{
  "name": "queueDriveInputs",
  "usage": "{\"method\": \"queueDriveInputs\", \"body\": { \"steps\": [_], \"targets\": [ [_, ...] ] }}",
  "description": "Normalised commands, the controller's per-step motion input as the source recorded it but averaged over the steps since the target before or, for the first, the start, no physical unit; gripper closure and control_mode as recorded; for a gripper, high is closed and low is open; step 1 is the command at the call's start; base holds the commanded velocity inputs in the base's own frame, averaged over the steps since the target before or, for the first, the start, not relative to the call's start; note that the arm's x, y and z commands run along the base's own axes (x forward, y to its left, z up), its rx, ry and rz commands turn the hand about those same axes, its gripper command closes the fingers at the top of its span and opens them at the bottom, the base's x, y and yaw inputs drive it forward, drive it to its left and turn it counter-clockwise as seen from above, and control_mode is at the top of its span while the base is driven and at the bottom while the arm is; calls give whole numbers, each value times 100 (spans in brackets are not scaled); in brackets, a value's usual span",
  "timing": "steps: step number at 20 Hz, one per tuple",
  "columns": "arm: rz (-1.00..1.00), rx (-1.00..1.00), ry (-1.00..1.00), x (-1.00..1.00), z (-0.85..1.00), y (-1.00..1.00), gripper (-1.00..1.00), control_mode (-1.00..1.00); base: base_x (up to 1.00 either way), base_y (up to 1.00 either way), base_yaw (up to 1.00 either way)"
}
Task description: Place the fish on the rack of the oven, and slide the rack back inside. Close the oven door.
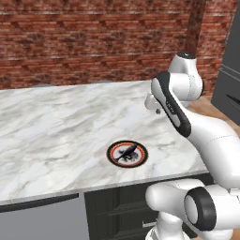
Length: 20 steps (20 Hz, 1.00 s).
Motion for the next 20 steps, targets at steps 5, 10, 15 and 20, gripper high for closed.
{"method": "queueDriveInputs", "body": {
  "steps": [5, 10, 15, 20],
  "targets": [
    [-3, 0, -2, -13, -20, 15, -100, -100, 0, 0, 0],
    [-29, 0, -7, -59, -47, 45, -100, -100, 0, 0, 0],
    [-41, 0, -11, -56, -41, 42, -100, -100, 0, 0, 0],
    [-23, 7, -3, -3, -15, 17, -100, -100, 0, 0, 0]
  ]
}}
